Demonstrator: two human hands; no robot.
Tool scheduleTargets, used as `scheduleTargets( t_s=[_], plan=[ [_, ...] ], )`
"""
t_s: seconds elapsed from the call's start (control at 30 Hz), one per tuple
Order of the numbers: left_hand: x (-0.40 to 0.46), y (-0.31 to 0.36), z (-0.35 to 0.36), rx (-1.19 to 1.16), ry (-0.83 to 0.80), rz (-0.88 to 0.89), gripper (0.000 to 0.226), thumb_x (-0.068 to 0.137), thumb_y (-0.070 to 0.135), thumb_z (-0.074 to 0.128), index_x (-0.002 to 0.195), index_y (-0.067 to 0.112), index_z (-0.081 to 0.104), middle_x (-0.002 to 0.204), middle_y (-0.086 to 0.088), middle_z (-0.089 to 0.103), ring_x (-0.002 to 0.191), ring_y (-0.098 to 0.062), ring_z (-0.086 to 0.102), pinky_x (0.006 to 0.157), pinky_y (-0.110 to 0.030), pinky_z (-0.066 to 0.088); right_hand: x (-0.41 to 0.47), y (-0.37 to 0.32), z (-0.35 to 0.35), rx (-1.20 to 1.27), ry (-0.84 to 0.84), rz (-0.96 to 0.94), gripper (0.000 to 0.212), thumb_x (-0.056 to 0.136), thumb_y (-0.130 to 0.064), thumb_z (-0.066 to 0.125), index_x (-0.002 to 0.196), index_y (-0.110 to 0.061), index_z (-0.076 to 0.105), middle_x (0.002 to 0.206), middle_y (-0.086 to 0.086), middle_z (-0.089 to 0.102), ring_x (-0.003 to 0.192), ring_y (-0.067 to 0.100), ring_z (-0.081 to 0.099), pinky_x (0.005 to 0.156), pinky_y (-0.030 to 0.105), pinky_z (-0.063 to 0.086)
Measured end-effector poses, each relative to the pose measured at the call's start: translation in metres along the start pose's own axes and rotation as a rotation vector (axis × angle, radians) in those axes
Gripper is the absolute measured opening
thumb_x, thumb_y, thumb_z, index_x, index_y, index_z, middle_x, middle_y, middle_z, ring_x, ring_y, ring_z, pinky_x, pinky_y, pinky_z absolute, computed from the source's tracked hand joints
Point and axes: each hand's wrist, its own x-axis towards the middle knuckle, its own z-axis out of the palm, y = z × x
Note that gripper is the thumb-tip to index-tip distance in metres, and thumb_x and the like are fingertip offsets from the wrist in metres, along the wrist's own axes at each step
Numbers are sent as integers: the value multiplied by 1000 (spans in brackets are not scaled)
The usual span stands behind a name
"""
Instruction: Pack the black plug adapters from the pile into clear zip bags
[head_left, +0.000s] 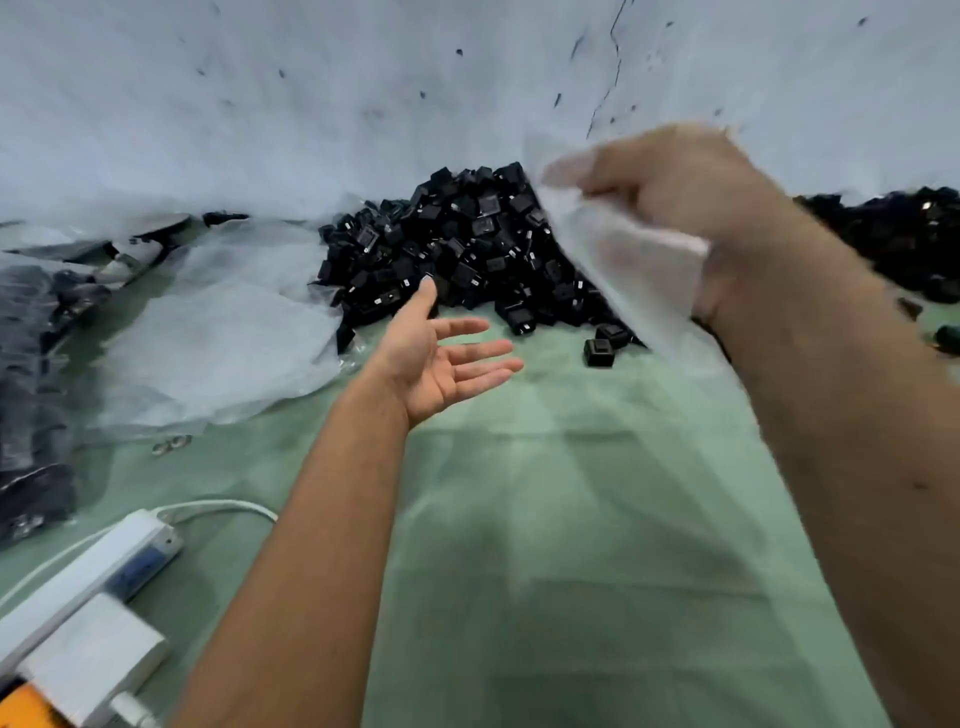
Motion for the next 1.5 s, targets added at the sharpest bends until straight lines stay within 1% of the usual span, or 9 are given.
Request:
scheduleTargets(
  t_s=[0.1, 0.2, 0.33, 0.43, 0.57, 0.77, 1.07, 1.23, 1.5],
  plan=[
    [-2, 2, -11, 78, 68, -62, 91, 95, 80, 28, 130, -1, 51, 118, -36, 66, 95, -48, 73, 69, -50, 63, -3, 58, 49, -197, -51, 175, 26, 100, -11, 56, 78, 1, 64, 58, 20, 58, 46, 20, 50, 49, 27, 36],
    [-7, 2, -27, 404, 394, 15, 88, 97, 78, 24, 139, 3, 48, 127, -30, 62, 107, -43, 68, 88, -51, 57, -21, 109, 64, -125, -139, 341, 30, 106, -34, 55, 111, -5, 63, 73, 13, 69, 53, 15, 58, 51, 25, 45],
    [-3, -17, -26, 1133, 888, 449, 66, 105, 60, 31, 134, 6, 55, 138, -26, 53, 128, -42, 49, 108, -46, 39, -24, 150, 34, -497, 217, -44, 28, 106, -36, 51, 107, -16, 71, 82, -2, 72, 72, 12, 67, 65, 30, 50],
    [3, -62, 24, 1249, 674, 779, 47, 105, 48, 42, 123, 9, 60, 133, -18, 54, 124, -34, 47, 102, -41, 37, -25, 171, 7, -957, 178, -181, 33, 106, -37, 47, 125, -22, 68, 115, -3, 72, 108, 19, 61, 88, 37, 47],
    [21, -124, 61, 1478, 351, 667, 54, 108, 50, 29, 150, 21, 45, 165, -10, 29, 155, -27, 18, 127, -42, 15, -26, 199, -16, -1295, -156, 61, 61, 101, -46, 49, 159, -40, 30, 169, -6, 23, 158, 22, 14, 128, 49, 14],
    [35, -123, 3, 1868, 368, 425, 80, 99, 71, 3, 165, 25, 3, 172, -3, -7, 159, -23, -8, 129, -44, -3, -25, 218, -40, -1287, -187, 75, 60, 105, -62, 20, 162, -46, 14, 173, -12, 1, 159, 12, -2, 129, 48, -2],
    [21, -104, -10, 1965, 498, 378, 86, 96, 74, 1, 164, 21, 3, 169, -14, -15, 156, -32, -19, 121, -51, -17, -31, 224, -64, -1352, -111, 101, 66, 103, -68, 16, 163, -41, 11, 173, -6, 0, 160, 17, -3, 129, 48, -2],
    [21, -131, 12, 1877, 247, 457, 88, 94, 77, 1, 164, 25, -2, 170, -4, -17, 157, -22, -19, 128, -49, -7, -31, 222, -67, -1331, -110, 106, 67, 102, -70, 17, 163, -43, 13, 173, -8, 2, 160, 16, -1, 129, 47, 0],
    [0, -119, -33, 1933, 212, 477, 103, 82, 90, 1, 164, 28, -5, 170, 0, -16, 157, -18, -16, 128, -43, -7, -28, 221, -67, -1320, -153, 115, 69, 101, -72, 18, 163, -43, 11, 173, -6, -2, 160, 17, -5, 129, 46, -3]
  ],
)
